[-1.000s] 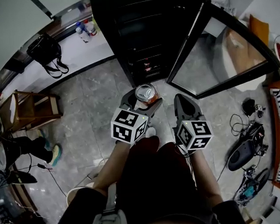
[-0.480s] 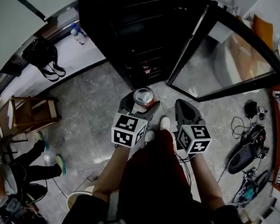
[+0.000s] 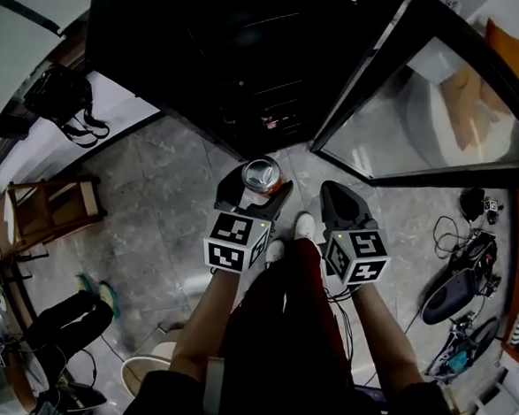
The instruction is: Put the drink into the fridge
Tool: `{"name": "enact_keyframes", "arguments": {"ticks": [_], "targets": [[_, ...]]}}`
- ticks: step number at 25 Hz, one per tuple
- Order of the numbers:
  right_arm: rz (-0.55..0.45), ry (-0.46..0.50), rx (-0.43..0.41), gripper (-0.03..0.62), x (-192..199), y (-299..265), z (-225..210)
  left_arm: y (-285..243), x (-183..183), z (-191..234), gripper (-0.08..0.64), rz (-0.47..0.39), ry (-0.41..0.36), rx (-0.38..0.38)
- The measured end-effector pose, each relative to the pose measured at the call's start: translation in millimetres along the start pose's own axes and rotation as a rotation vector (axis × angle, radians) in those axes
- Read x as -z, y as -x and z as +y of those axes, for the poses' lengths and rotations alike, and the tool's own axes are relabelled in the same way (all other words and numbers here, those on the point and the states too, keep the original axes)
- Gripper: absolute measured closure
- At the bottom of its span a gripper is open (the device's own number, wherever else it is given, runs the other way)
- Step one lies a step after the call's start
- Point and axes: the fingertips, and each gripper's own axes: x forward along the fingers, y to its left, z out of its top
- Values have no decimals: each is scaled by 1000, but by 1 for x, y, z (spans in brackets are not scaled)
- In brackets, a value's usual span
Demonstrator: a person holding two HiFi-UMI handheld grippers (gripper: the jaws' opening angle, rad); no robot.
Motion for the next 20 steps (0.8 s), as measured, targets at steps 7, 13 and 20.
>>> {"name": "enact_keyframes", "arguments": {"ticks": [7, 13, 20], "targets": [[6, 28, -16, 574, 28, -50, -16, -42, 36, 20, 222, 2, 9, -23], [-15, 71, -35, 574, 56, -85, -27, -77, 68, 35, 222, -6, -40, -41], [-15, 95, -36, 574, 100, -121, -42, -113, 108, 54, 222, -15, -58, -42]]}}
